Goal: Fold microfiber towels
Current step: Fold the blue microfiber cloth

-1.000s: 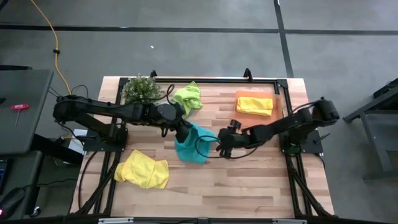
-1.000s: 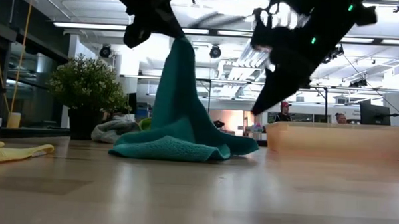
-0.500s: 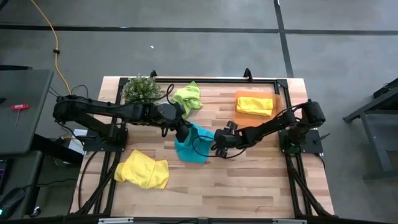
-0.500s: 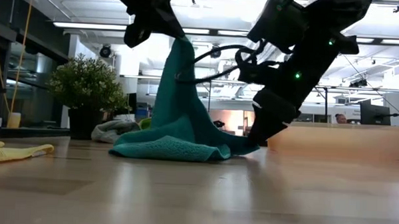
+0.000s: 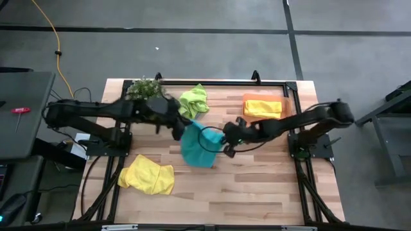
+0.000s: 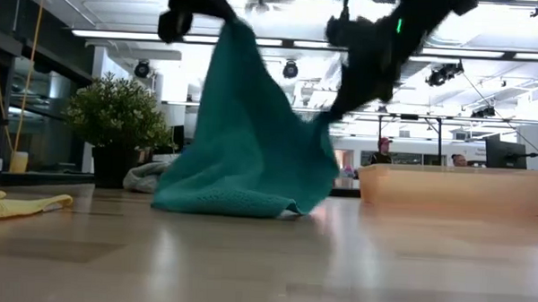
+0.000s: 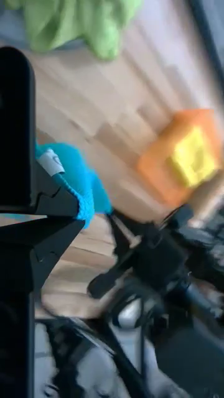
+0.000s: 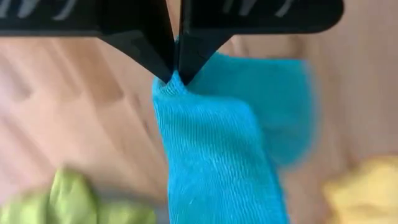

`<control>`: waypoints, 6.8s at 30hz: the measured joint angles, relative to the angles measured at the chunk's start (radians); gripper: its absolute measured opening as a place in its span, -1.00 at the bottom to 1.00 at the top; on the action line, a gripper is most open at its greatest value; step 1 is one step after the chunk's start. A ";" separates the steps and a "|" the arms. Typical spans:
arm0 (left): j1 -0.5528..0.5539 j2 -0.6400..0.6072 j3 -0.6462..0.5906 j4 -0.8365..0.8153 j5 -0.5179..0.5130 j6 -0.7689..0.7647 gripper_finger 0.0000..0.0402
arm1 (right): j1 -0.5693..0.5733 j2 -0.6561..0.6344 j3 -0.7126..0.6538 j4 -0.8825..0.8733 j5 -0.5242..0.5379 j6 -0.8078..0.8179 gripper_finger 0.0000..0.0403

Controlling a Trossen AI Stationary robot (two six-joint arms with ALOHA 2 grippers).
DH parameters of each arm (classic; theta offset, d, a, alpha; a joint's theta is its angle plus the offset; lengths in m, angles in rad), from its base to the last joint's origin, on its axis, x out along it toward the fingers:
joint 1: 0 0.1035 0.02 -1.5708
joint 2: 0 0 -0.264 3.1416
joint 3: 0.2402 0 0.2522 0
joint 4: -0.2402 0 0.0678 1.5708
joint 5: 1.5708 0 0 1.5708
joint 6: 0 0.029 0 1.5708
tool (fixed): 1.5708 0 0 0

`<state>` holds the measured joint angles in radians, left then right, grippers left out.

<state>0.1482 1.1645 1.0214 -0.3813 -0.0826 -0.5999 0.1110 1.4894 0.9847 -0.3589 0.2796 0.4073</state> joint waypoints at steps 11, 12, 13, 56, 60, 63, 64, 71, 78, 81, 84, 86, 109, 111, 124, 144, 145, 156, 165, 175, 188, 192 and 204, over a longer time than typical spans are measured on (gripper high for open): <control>-0.063 -0.253 -0.001 -0.151 0.034 -0.184 -1.00 | 0.048 -0.166 0.422 -0.483 -0.159 -0.075 -1.00; -0.088 -0.259 -0.001 -0.150 0.033 -0.213 -1.00 | 0.059 -0.160 0.465 -0.535 -0.185 -0.075 -1.00; -0.116 -0.266 0.000 -0.146 0.033 -0.244 -1.00 | 0.075 -0.154 0.504 -0.577 -0.213 -0.075 -1.00; -0.439 0.192 -0.001 -0.335 -0.108 -0.467 -1.00 | 0.315 0.136 0.433 -0.735 -0.222 0.325 -1.00; -0.396 0.274 -0.002 -0.339 -0.125 -0.370 -1.00 | 0.288 0.218 0.433 -0.769 -0.157 0.296 -1.00; -0.359 0.325 -0.002 -0.331 -0.147 -0.308 -1.00 | 0.257 0.264 0.433 -0.783 -0.094 0.286 -1.00; -0.346 0.339 -0.002 -0.327 -0.157 -0.290 -1.00 | 0.243 0.276 0.433 -0.795 -0.078 0.281 -1.00; -0.239 0.388 -0.001 -0.338 -0.200 -0.163 -1.00 | 0.141 0.311 0.430 -0.843 0.046 0.240 -1.00; -0.119 0.392 -0.002 -0.339 -0.221 -0.075 -1.00 | 0.045 0.311 0.365 -0.808 0.061 0.167 -1.00; -0.085 0.392 -0.002 -0.339 -0.220 -0.043 -1.00 | 0.025 0.311 0.339 -0.778 0.055 0.160 -1.00; -0.059 0.392 -0.002 -0.338 -0.198 -0.032 -1.00 | 0.019 0.310 0.334 -0.767 0.040 0.160 -1.00; -0.050 0.390 -0.002 -0.339 -0.162 -0.019 -1.00 | 0.027 0.304 0.335 -0.759 0.026 0.153 -1.00; -0.259 0.385 0.000 -0.373 0.167 -0.193 -1.00 | 0.290 0.261 0.333 -0.560 -0.254 0.268 -1.00; -0.277 0.385 0.000 -0.367 0.161 -0.209 -1.00 | 0.302 0.263 0.314 -0.522 -0.277 0.293 -1.00; -0.363 0.390 -0.001 -0.300 0.154 -0.305 -1.00 | 0.340 0.264 0.210 -0.366 -0.319 0.404 -1.00; -0.403 0.405 -0.002 -0.278 0.141 -0.287 -0.65 | 0.340 0.264 0.210 -0.330 -0.315 0.392 -1.00; -0.407 0.405 -0.002 -0.277 0.146 -0.286 -0.60 | 0.340 0.264 0.210 -0.330 -0.315 0.392 -1.00; -0.406 0.405 -0.002 -0.280 0.123 -0.222 -0.20 | 0.340 0.264 0.210 -0.294 -0.324 0.396 -1.00; -0.354 0.405 -0.002 -0.329 0.124 -0.101 -0.18 | 0.339 0.264 0.210 -0.240 -0.389 0.380 -0.62; -0.299 0.405 -0.002 -0.321 0.096 0.141 -0.19 | 0.374 0.253 0.210 -0.412 -0.436 0.321 -0.07; -0.116 0.405 -0.110 -0.141 0.125 0.422 -0.19 | 0.524 0.098 0.041 -0.477 -0.298 0.521 -0.03; -0.108 0.404 -0.110 -0.136 0.126 0.490 -0.19 | 0.552 -0.020 -0.092 -0.344 -0.277 0.688 -0.03; -0.112 0.549 -0.109 -0.105 0.160 0.489 -0.19 | 0.529 -0.122 -0.217 -0.147 -0.171 0.716 -0.03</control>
<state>0.0360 1.7136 0.9123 -0.4859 0.0779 -0.1109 0.6400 1.3670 0.7681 -0.5062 0.1085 1.1233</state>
